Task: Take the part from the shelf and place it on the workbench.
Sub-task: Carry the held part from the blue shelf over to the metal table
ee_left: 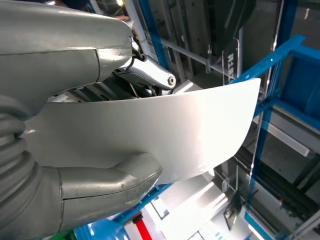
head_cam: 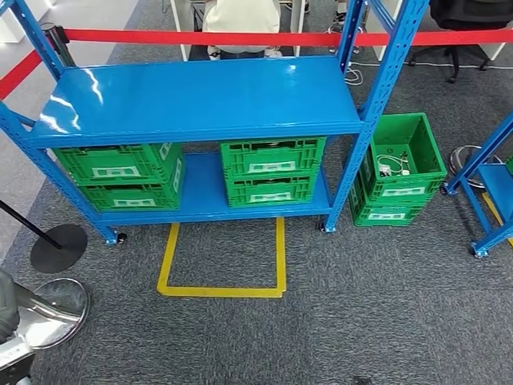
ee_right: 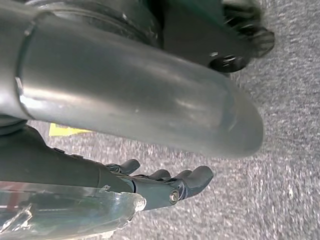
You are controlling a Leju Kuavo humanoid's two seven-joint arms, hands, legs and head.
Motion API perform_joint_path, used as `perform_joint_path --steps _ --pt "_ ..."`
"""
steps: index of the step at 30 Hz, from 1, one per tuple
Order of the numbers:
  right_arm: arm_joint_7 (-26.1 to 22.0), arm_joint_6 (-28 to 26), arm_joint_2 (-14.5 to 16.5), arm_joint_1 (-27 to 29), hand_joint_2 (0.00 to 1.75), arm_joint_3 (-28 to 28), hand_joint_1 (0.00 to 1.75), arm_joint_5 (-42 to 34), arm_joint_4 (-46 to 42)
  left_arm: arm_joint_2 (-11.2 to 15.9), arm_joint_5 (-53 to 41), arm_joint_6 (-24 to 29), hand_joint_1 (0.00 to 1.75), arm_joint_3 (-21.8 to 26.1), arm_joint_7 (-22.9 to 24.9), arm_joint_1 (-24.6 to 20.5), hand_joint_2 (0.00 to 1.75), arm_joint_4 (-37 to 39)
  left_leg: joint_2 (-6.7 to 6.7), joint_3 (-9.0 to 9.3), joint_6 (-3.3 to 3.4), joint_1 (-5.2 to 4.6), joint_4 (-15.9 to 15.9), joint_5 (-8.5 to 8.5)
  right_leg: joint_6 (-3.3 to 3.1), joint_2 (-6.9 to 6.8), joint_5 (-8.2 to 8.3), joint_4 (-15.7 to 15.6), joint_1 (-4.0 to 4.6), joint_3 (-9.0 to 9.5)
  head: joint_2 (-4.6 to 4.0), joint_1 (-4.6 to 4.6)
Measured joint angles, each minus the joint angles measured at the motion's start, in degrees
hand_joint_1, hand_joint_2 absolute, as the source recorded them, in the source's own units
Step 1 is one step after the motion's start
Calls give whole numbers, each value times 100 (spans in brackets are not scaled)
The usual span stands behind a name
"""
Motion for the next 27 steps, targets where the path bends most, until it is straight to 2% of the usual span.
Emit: perform_joint_path --steps 2,3,4,5,6,7,8,9,11,12,13,14,15,16,18,19,20,21,22,23,24,26,27 --pt "8 1 13 -5 0 1 0 6 4 2 -2 0 175 1 -1 1 175 -4 -112 -86 -115 52 87 29 89 209 326 -805 -79 438 1 19" --pt "12 3 22 -5 0 2 0 9 8 4 1 0 175 -1 -1 2 175 -7 -159 -119 -171 57 130 38 64 298 408 -1037 -96 562 1 14" --pt "18 3 30 -4 0 3 0 13 12 8 2 0 175 -5 -1 4 175 -10 -201 -140 -218 51 156 52 9 360 433 -1117 -98 607 1 4" --pt "22 3 37 -2 0 4 0 16 15 12 6 0 175 -10 -1 9 175 -13 -240 -145 -255 51 150 75 -79 342 432 -1062 -74 578 1 -12" --pt "25 2 32 -1 0 5 0 18 15 15 10 0 175 -17 -2 12 175 -13 -281 -150 -286 58 135 112 -166 279 446 -1026 -71 558 0 -36" --pt "26 1 30 -4 0 6 0 20 15 19 16 1 175 -21 -2 21 175 -13 -277 -170 -304 69 140 120 -222 218 463 -1005 -64 536 0 -53" --pt "26 1 30 -8 0 9 0 20 15 22 25 1 175 -24 -2 29 175 -13 -208 -226 -309 66 234 42 -278 152 489 -995 -56 513 0 -71" --pt "25 2 30 -8 0 13 0 21 15 27 39 1 175 -27 -2 30 175 -13 -99 -335 -299 50 469 -131 -325 76 519 -994 -47 496 0 -93" --pt "23 3 30 4 0 20 0 21 15 41 68 0 175 -34 -2 25 175 -12 138 -659 -251 -4 1292 -658 -391 -76 569 -995 -9 465 0 -123" --pt "22 3 30 11 0 21 0 22 15 50 79 0 175 -36 -2 23 175 -11 184 -803 -231 -23 1714 -870 -404 -157 585 -992 13 450 0 -128" --pt "23 3 30 15 0 22 0 22 15 57 86 0 175 -38 -2 24 175 -11 202 -863 -208 -37 1984 -981 -411 -238 596 -990 33 430 0 -126" --pt "22 3 30 16 0 23 0 23 15 64 91 0 175 -39 -2 26 175 -11 214 -819 -179 -51 2042 -985 -412 -320 601 -988 49 418 0 -126" --pt "22 4 30 12 0 25 0 25 15 68 96 0 175 -39 -2 27 175 -11 243 -661 -143 -70 1865 -893 -406 -395 599 -987 60 417 0 -126" --pt "22 7 30 5 0 27 0 26 15 70 99 0 175 -40 -2 27 175 -11 333 -420 -100 -97 1520 -750 -394 -466 591 -987 68 426 0 -126" --pt "21 13 30 -6 0 31 0 28 15 74 101 0 175 -45 -2 12 175 -11 638 14 -34 -180 818 -585 -337 -588 548 -979 108 434 0 -130" --pt "20 16 28 -9 0 32 0 28 15 74 105 0 175 -50 -2 6 175 -11 744 121 -10 -211 621 -575 -305 -649 525 -982 130 434 0 -124" --pt "19 16 27 -10 0 33 0 28 15 74 111 0 175 -55 -2 4 175 -11 765 150 7 -234 546 -607 -275 -716 503 -994 152 442 0 -121" --pt "19 16 25 -13 0 33 0 28 15 75 116 0 175 -58 -2 9 175 -11 689 142 34 -232 525 -617 -251 -792 487 -1011 158 467 0 -114" --pt "21 13 24 -19 0 34 0 31 15 75 122 0 175 -60 -2 20 175 -11 608 136 60 -223 519 -614 -223 -795 464 -1021 150 495 0 -106" --pt "27 -1 23 -25 0 36 0 34 15 75 125 0 175 -60 -2 26 175 -11 527 132 89 -212 511 -609 -193 -687 401 -973 140 501 0 -102" --pt "41 -24 24 -28 0 38 0 37 15 75 125 0 175 -60 -2 25 175 -11 455 128 122 -199 503 -599 -167 -511 279 -814 128 448 0 -91" --pt "83 -73 25 -16 0 39 0 42 15 73 125 0 175 -62 -2 16 175 -11 308 114 170 -195 499 -582 -150 -134 -101 -135 119 137 0 -70" --pt "105 -88 26 -2 0 39 0 43 15 73 125 0 175 -62 -2 15 175 -11 227 105 187 -202 499 -576 -157 -64 -269 267 121 -68 0 -67"
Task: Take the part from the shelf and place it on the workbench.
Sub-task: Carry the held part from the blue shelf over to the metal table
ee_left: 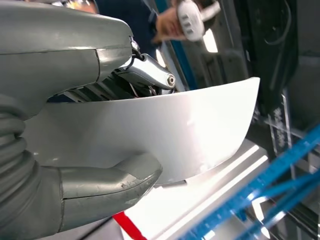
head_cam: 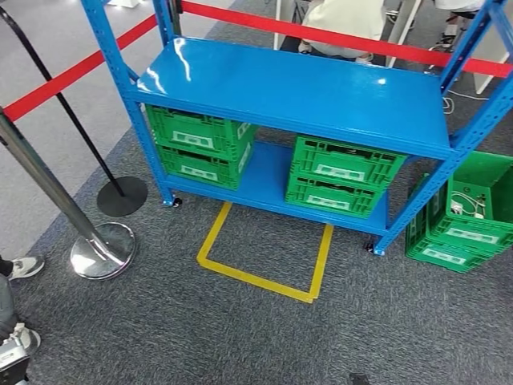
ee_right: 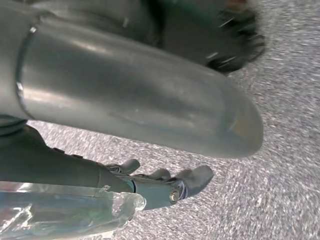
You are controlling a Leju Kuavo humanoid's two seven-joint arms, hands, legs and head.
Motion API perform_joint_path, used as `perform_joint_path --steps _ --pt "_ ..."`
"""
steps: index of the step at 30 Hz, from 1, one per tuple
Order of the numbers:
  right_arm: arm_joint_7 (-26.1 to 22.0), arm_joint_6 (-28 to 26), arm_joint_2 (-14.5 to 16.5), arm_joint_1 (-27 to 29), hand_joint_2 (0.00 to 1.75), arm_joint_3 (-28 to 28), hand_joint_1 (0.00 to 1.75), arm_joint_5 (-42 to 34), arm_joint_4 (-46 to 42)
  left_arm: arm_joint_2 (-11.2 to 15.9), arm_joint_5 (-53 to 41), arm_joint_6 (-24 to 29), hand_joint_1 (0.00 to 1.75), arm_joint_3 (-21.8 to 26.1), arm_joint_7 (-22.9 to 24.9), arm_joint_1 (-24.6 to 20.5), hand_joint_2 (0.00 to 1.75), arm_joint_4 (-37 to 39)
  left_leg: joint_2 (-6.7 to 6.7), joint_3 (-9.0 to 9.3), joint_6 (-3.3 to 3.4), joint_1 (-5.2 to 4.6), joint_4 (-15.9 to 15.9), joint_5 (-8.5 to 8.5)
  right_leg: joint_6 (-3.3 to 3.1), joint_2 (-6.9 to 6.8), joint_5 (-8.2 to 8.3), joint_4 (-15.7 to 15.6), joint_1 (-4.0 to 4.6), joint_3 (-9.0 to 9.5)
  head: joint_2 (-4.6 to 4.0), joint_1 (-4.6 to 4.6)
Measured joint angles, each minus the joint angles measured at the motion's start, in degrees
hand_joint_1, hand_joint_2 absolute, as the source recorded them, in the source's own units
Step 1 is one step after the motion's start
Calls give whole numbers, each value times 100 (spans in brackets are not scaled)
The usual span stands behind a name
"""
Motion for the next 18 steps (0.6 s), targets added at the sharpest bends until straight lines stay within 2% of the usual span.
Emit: perform_joint_path --steps 1,2,3,4,6,7,8,10,11,13,14,15,16,17,18 --pt "15 -7 0 14 0 0 0 2 0 -1 1 0 175 -1 0 2 175 0 -89 -6 8 -8 0 6 -13 24 -75 290 4 -163 0 0" --pt "22 -11 0 24 0 0 0 4 0 -1 1 0 175 0 0 5 175 0 -179 -9 13 -15 1 12 -31 35 -23 370 7 -237 0 -1" --pt "25 -13 0 27 0 0 0 9 0 -1 2 0 175 0 0 8 175 0 -270 -8 13 -20 1 20 -56 56 144 214 10 -202 0 -1" --pt "25 -14 -1 24 0 1 0 16 0 -1 2 0 175 -1 0 9 175 0 -357 -6 8 -24 2 28 -88 116 383 -136 12 -71 0 0" --pt "24 -17 -12 12 0 4 0 40 0 -4 5 0 175 -1 0 9 175 0 -506 -12 -20 -24 6 50 -152 372 770 -905 18 234 0 -2" --pt "25 -26 -19 7 0 7 0 55 0 -5 7 0 175 -1 0 8 175 0 -564 -21 -44 -23 7 66 -168 456 861 -1125 24 321 0 -2" --pt "26 -37 -26 5 0 13 0 71 0 -7 9 0 175 -2 0 9 175 0 -619 -32 -73 -18 2 84 -176 489 888 -1214 36 353 0 -6" --pt "29 -69 -30 0 0 39 0 106 0 -9 10 0 175 -8 0 18 175 0 -715 -54 -141 -11 -19 128 -202 362 933 -1242 39 380 0 -4" --pt "30 -84 -30 -5 0 56 0 121 -1 -10 11 1 175 -11 0 26 175 0 -672 -76 -170 -16 -2 113 -226 301 962 -1265 27 394 0 -8" --pt "27 -113 -31 -9 0 84 0 140 -2 -9 15 3 175 -17 0 23 175 0 -402 -227 -226 -30 302 -116 -274 156 1022 -1316 -8 403 0 -37" --pt "27 -121 -33 -3 0 90 0 149 -2 -10 16 3 175 -21 0 16 175 0 -226 -365 -253 -31 621 -322 -283 80 1034 -1321 -7 397 0 -55" --pt "27 -127 -33 11 0 93 0 157 -2 -10 17 3 175 -25 0 7 175 0 -115 -521 -279 -18 994 -521 -289 -6 1039 -1321 -8 389 0 -67" --pt "29 -129 -33 23 0 95 0 165 -2 -11 17 2 175 -28 0 6 175 0 -57 -646 -302 -3 1305 -653 -289 -95 1038 -1319 -10 382 0 -70" --pt "31 -129 -33 33 0 96 0 173 -2 -11 20 2 175 -30 0 11 175 0 -23 -698 -321 14 1474 -689 -285 -183 1036 -1317 -14 377 0 -71" --pt "30 -127 -33 35 0 98 0 177 -2 -11 23 2 175 -30 0 18 175 0 2 -648 -338 31 1430 -615 -276 -266 1031 -1315 -23 376 0 -69"
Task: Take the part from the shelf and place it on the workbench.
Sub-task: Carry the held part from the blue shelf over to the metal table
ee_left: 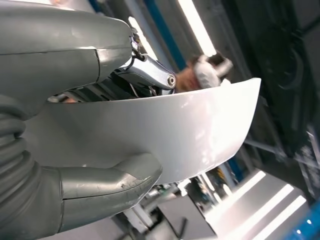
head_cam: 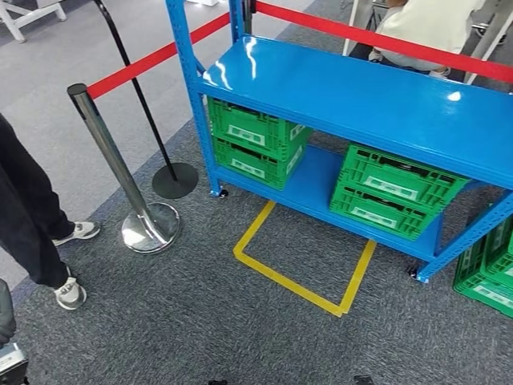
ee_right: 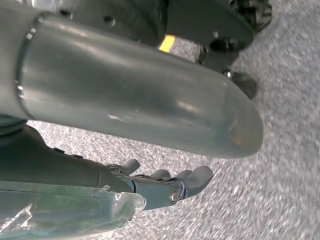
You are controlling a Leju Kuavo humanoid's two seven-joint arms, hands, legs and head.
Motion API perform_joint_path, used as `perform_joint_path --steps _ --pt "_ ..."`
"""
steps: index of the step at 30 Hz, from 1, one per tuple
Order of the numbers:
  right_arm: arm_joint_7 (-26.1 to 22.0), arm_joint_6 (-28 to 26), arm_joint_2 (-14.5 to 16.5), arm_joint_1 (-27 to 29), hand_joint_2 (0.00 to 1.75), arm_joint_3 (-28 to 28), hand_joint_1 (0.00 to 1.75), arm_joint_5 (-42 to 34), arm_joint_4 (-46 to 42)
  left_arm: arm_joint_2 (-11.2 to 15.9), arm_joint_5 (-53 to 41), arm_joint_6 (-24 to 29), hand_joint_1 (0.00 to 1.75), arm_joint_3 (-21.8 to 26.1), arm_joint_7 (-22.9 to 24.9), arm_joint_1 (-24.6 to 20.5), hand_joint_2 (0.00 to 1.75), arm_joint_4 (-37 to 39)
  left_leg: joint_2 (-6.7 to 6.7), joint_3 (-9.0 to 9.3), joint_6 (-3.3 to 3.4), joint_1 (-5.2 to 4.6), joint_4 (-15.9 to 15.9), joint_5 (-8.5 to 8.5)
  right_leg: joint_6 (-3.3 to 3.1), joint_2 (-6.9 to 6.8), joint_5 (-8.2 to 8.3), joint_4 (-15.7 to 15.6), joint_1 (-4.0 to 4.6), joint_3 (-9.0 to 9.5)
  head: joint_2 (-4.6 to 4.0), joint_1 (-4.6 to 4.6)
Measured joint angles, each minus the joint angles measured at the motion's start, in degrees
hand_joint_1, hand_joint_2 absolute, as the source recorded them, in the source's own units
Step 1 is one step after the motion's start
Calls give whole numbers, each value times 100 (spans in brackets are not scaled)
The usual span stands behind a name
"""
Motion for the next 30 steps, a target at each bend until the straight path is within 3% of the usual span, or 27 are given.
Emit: perform_joint_path --steps 1,3,5,7,8,10,12,14,15,16,18,19,21,23,24,25,27,28,29,30 --pt "-6 8 0 -3 0 2 0 2 0 0 3 0 175 -1 0 5 175 0 43 157 -15 14 -253 156 17 -78 -10 4 -13 6 0 0" --pt "-30 45 -6 -16 0 6 0 3 -2 -1 5 0 175 -1 0 2 175 0 289 590 -38 16 -995 453 85 -211 -51 27 -19 16 0 -10" --pt "-50 94 -17 -29 0 8 0 3 -5 -3 18 0 175 -4 0 -2 175 0 438 810 29 -3 -1403 528 159 -320 -97 35 12 21 0 -9" --pt "-62 131 -21 -39 0 12 0 3 -7 -5 37 1 175 -7 0 4 175 -1 313 804 146 -18 -1432 510 212 -440 -119 0 25 82 0 2" --pt "-71 146 -21 -46 0 18 0 3 -7 -7 44 1 175 -8 0 10 175 -1 246 800 185 -15 -1437 515 240 -433 -148 5 12 108 0 4" --pt "-95 170 -21 -60 0 32 0 1 -7 -10 52 1 175 -10 0 8 175 -3 110 789 263 -3 -1447 539 282 -170 -368 301 -13 9 0 16" --pt "-109 193 -20 -53 0 41 0 -2 -5 -13 56 0 175 -14 0 0 175 -4 -17 774 315 -12 -1450 553 284 181 -748 1063 -18 -355 0 33" --pt "-110 213 -19 -33 0 44 0 -4 -4 -13 61 0 175 -16 0 -1 175 -4 -181 760 339 -45 -1449 562 246 281 -914 1693 -5 -701 0 36" --pt "-111 218 -19 -28 0 44 0 -5 -4 -13 65 1 175 -16 0 0 175 -4 -272 759 345 -62 -1449 566 213 299 -829 1709 10 -744 0 35" --pt "-113 225 -19 -29 0 45 0 -6 -4 -13 69 1 175 -16 0 1 175 -4 -361 762 349 -75 -1448 571 170 331 -642 1492 28 -676 0 36" --pt "-116 241 -23 -40 0 46 0 -8 -4 -13 70 1 175 -16 0 0 175 -4 -525 767 344 -91 -1446 582 66 577 -209 701 57 -351 0 33" --pt "-119 249 -27 -43 0 48 0 -9 -4 -13 70 0 175 -16 0 -5 175 -4 -600 758 332 -91 -1440 590 38 715 -83 373 60 -217 0 32" --pt "-120 264 -33 -46 0 51 0 -11 -4 -14 72 0 175 -15 0 -9 175 -4 -735 718 275 -70 -1444 621 22 850 -36 104 71 -101 0 30" --pt "-119 278 -24 -49 0 52 0 -9 -4 -15 74 -1 175 -16 0 4 175 -5 -848 680 198 -45 -1463 663 16 708 9 54 71 -61 0 32" --pt "-119 284 -20 -51 0 52 0 -8 -4 -15 75 0 175 -17 0 12 175 -7 -783 651 166 -56 -1430 637 -2 633 39 19 59 -36 0 23" --pt "-119 288 -15 -51 0 53 0 -7 -4 -12 75 1 175 -17 0 7 175 -8 -627 579 137 -71 -1294 540 -21 548 69 -17 44 -25 0 8" --pt "-121 298 -15 -40 0 53 0 -8 -4 -7 82 1 175 -20 0 -16 175 -9 -212 292 86 -87 -684 174 -45 373 91 -51 42 -17 0 -20" --pt "-121 307 -15 -32 0 53 0 -10 -4 -4 87 1 175 -21 0 -23 175 -9 -88 112 60 -75 -296 -6 -51 274 89 -50 46 -21 0 -26" --pt "-120 324 -15 -28 0 53 0 -11 -4 -4 93 1 175 -21 0 -23 175 -9 -35 -12 37 -58 -20 -96 -51 177 85 -50 49 -24 0 -25" --pt "-116 344 -15 -29 0 53 0 -13 -4 -4 95 1 175 -21 0 -20 175 -9 -9 -43 18 -40 72 -80 -49 82 79 -49 48 -27 0 -25"
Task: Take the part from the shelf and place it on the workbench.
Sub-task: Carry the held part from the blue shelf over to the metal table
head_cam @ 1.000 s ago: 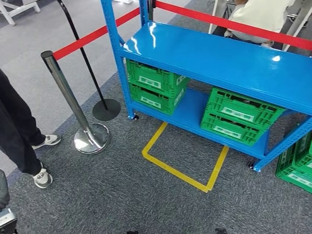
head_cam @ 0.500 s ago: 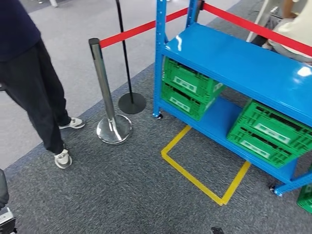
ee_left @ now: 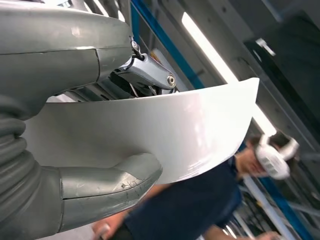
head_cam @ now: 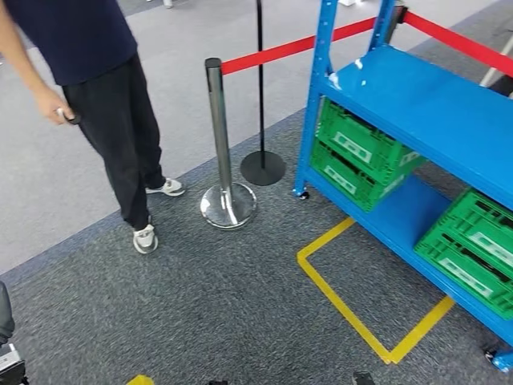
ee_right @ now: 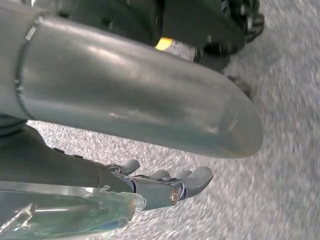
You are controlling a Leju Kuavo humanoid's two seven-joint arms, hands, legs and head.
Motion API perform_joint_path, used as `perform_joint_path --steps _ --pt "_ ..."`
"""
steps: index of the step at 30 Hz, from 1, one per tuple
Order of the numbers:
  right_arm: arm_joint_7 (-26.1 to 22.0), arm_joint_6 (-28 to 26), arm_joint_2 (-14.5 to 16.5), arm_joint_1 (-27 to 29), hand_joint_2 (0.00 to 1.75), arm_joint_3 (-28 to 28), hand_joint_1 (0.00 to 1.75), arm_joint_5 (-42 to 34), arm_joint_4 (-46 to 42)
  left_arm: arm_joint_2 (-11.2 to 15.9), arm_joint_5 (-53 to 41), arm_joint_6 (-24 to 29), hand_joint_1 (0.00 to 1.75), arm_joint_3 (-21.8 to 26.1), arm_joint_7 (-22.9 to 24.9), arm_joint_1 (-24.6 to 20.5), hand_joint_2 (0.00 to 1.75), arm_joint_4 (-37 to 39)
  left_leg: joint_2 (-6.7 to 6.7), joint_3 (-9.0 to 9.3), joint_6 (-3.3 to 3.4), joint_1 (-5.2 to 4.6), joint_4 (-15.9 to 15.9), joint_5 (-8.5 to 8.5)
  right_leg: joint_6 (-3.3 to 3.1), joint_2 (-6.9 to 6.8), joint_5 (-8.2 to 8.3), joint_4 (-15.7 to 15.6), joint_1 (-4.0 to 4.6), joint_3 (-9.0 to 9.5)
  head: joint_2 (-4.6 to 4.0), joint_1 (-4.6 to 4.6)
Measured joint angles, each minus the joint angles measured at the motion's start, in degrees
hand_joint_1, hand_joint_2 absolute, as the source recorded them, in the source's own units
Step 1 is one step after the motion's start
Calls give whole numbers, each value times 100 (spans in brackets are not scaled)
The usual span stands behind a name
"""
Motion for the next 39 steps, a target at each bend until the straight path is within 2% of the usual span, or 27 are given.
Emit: perform_joint_path --steps 1,2,3,5,6,8,9,10,12,13,14,15,16,17,19,21,23,24,26,28,30,31,32,34,36,37,39 --pt "4 22 0 -4 0 0 0 1 0 0 -2 0 175 1 0 0 175 0 24 91 -16 16 -148 121 8 -87 -6 1 -3 1 0 -1" --pt "8 39 1 -10 0 0 0 1 0 0 -8 0 175 2 0 -1 175 0 93 295 -30 28 -502 304 23 -167 -16 3 -7 8 0 0" --pt "10 49 1 -15 0 0 0 2 -1 0 -16 0 175 2 0 -5 175 0 235 537 -36 28 -928 457 48 -241 -32 9 -1 15 0 0" --pt "10 55 -3 -19 0 0 0 2 -2 -2 -31 -1 175 2 0 -16 175 -1 436 867 15 17 -1513 629 113 -361 -79 23 21 18 0 12" --pt "10 56 -5 -22 0 0 0 2 -2 -4 -34 -1 175 3 0 -17 175 -2 459 911 62 3 -1600 633 146 -416 -97 20 32 29 0 18" --pt "11 56 -5 -34 0 0 0 3 -2 -7 -39 0 175 8 0 -12 175 -3 312 896 166 -6 -1605 653 209 -526 -113 -1 21 91 0 26" --pt "11 60 -5 -45 0 0 0 4 -2 -8 -41 0 175 10 0 -9 175 -5 243 891 206 -2 -1612 667 242 -487 -152 28 8 100 0 30" --pt "11 63 -4 -54 0 1 0 4 -2 -9 -42 0 175 12 0 -10 175 -7 176 885 244 8 -1620 685 271 -362 -251 159 -8 60 0 44" --pt "12 78 -4 -55 0 2 0 4 -2 -11 -42 0 175 14 0 -15 175 -10 51 873 294 19 -1626 707 305 16 -613 817 -30 -236 0 76" --pt "14 91 -4 -44 0 2 0 4 -1 -11 -42 0 175 15 0 -18 175 -10 -19 864 309 14 -1625 712 306 138 -795 1246 -33 -440 0 85" --pt "19 109 -4 -29 0 2 0 4 1 -11 -42 -1 175 15 0 -18 175 -9 -98 857 316 7 -1625 715 302 190 -898 1587 -30 -618 0 86" --pt "24 128 -4 -14 0 2 0 5 2 -11 -42 -1 175 16 0 -17 175 -9 -183 854 319 1 -1623 718 290 210 -888 1732 -26 -714 0 87" --pt "29 144 -4 -5 0 2 0 5 2 -11 -42 -1 175 16 0 -17 175 -9 -270 855 317 -3 -1622 721 272 225 -760 1638 -22 -699 0 86" --pt "34 155 -4 -4 0 2 0 6 2 -11 -42 -1 175 17 0 -17 175 -9 -356 859 311 -3 -1621 726 248 260 -545 1324 -21 -577 0 87" --pt "40 167 -4 -16 0 3 0 7 2 -11 -41 0 175 17 0 -18 175 -9 -505 853 283 2 -1613 739 208 491 -156 501 -33 -229 0 85" --pt "47 179 -4 -22 0 4 0 7 2 -11 -41 0 175 19 0 -18 175 -10 -622 816 223 16 -1606 766 190 660 -44 96 -33 -59 0 81" --pt "57 189 -4 -21 0 6 0 7 2 -12 -42 -1 175 19 0 -10 175 -10 -738 766 138 41 -1616 809 153 580 -30 71 -8 -41 0 80" --pt "60 192 -4 -23 0 8 0 8 2 -12 -42 -1 175 19 0 -4 175 -10 -715 739 107 46 -1600 802 117 513 -6 57 -5 -28 0 79" --pt "61 193 -4 -25 0 15 0 9 2 -9 -42 1 175 19 0 -7 175 -11 -446 586 65 24 -1309 598 48 367 46 4 -17 -20 0 60" --pt "61 193 -4 -13 0 19 0 9 2 -8 -40 1 175 16 0 -18 175 -10 -116 259 34 9 -581 191 16 209 57 -13 -11 -29 0 45" --pt "63 203 -4 0 0 20 0 9 2 -9 -32 1 175 15 0 -14 175 -9 -22 17 3 19 -12 -17 9 38 52 -12 -4 -42 0 44" --pt "63 214 -4 1 0 21 0 9 2 -9 -28 0 175 15 0 -10 175 -9 -1 40 -6 25 -18 35 10 -44 50 -11 -4 -45 0 44" --pt "63 228 -4 -1 0 22 0 9 2 -9 -24 0 175 15 0 -8 175 -9 36 181 -11 29 -249 178 16 -123 46 -11 -5 -44 0 43" --pt "62 251 -4 -5 0 26 0 9 2 -9 -23 0 175 15 0 -13 175 -9 274 646 -13 24 -1046 493 52 -262 20 5 13 -33 0 38" --pt "60 257 -5 -7 0 28 0 9 1 -10 -24 0 175 15 0 -17 175 -9 442 928 54 5 -1545 614 110 -371 -18 27 48 -35 0 53" --pt "60 257 -7 -8 0 28 0 10 0 -10 -24 -1 175 15 0 -14 175 -9 435 950 101 -10 -1604 605 139 -425 -33 33 62 -22 0 60" --pt "60 257 -7 -19 0 30 0 11 0 -11 -24 -1 175 16 0 2 175 -9 285 935 195 -11 -1602 617 200 -487 -67 40 42 21 0 74"
